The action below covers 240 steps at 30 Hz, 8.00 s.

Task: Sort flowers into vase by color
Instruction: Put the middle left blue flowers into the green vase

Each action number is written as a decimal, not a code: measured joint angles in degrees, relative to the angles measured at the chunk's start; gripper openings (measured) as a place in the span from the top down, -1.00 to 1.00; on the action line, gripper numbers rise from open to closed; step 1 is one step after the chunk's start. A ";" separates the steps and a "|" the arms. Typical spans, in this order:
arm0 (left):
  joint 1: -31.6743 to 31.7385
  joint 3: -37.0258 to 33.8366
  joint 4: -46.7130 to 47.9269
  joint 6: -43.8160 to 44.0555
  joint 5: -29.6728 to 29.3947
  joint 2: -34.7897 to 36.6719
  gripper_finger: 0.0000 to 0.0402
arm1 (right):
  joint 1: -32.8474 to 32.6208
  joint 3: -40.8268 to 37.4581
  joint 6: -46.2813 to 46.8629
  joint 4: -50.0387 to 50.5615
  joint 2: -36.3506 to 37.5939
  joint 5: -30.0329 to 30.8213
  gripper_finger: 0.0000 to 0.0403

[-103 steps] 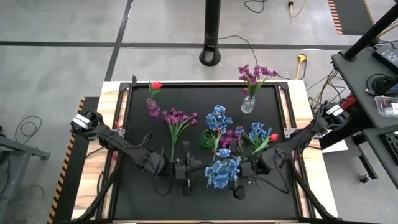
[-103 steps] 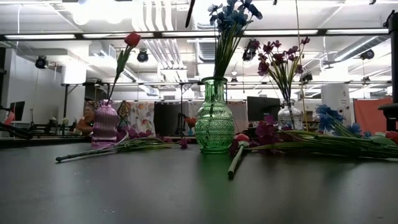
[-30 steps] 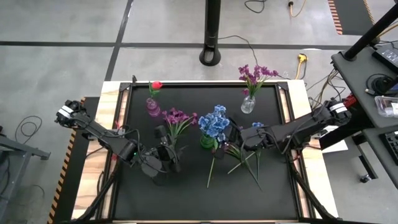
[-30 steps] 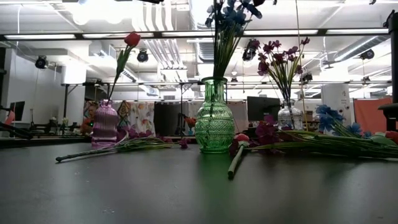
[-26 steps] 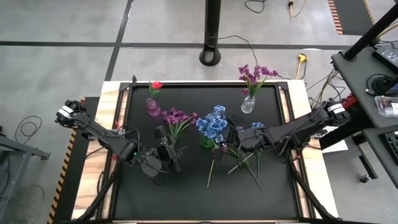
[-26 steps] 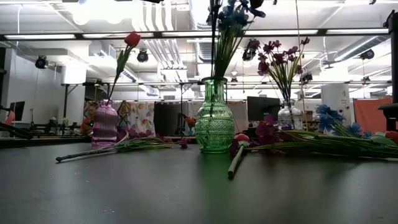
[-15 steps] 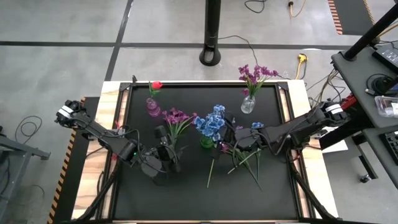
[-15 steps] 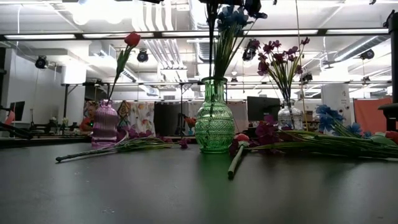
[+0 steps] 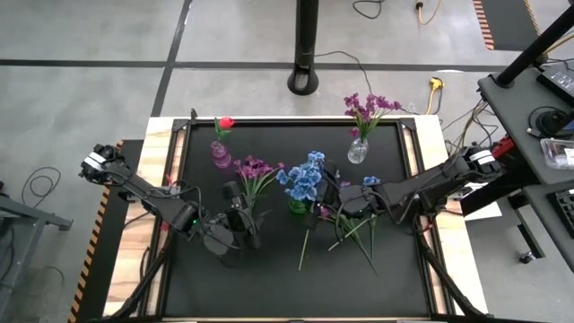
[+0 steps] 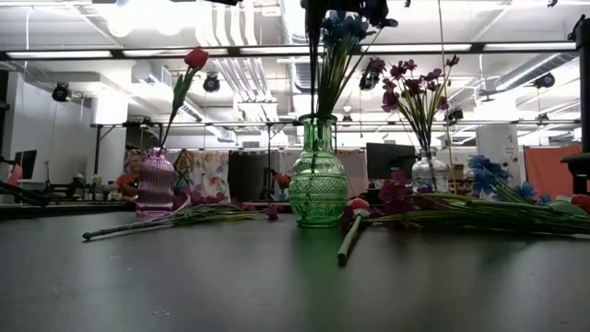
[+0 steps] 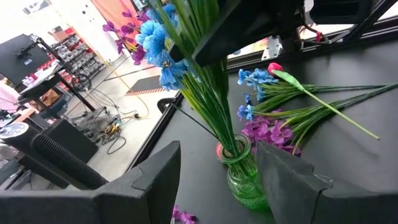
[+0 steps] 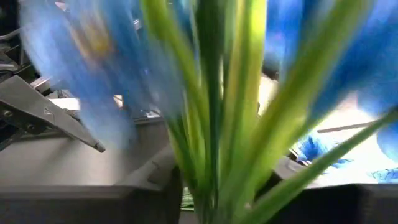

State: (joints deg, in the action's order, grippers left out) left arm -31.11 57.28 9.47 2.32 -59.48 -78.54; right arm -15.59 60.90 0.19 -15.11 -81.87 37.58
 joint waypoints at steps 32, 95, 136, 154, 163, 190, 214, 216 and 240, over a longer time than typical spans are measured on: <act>0.00 -0.09 0.02 0.81 0.11 -0.02 0.05 | -0.92 14.43 17.90 37.38 1.03 -3.46 -0.43; -6.00 -7.91 21.68 62.89 19.94 -1.03 0.05 | -1.25 13.61 -4.89 17.79 -0.39 -22.57 -0.72; -6.01 -7.91 19.30 62.19 3.10 -1.01 0.05 | 1.22 14.80 2.76 25.53 1.07 -29.03 -0.73; -5.96 -7.91 19.03 61.82 3.02 -3.92 0.05 | -0.69 16.83 -1.28 30.13 2.91 -28.60 -0.73; -5.92 -7.85 18.47 61.82 1.45 -4.48 0.05 | -1.17 11.07 -15.40 19.08 0.50 -37.67 -0.73; 0.57 1.81 -24.42 -8.23 0.56 -5.24 0.04 | -0.90 11.11 -15.35 7.06 1.20 -47.12 -0.73; 14.59 1.90 -44.32 -22.86 28.76 -11.40 -0.30 | -0.84 10.36 -19.76 6.58 1.18 -46.60 -0.73; 15.57 1.95 -44.56 -22.88 28.75 -11.92 -0.22 | -0.63 10.36 -19.27 6.52 1.18 -46.60 -0.73; 16.92 1.60 -41.30 -26.01 22.84 -12.89 0.93 | 2.25 13.05 -14.36 6.10 1.11 -38.26 -0.73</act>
State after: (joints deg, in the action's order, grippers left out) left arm -14.19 58.87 -31.83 -23.69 -36.65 -91.44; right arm -13.34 73.95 -14.17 -9.01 -80.75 -0.68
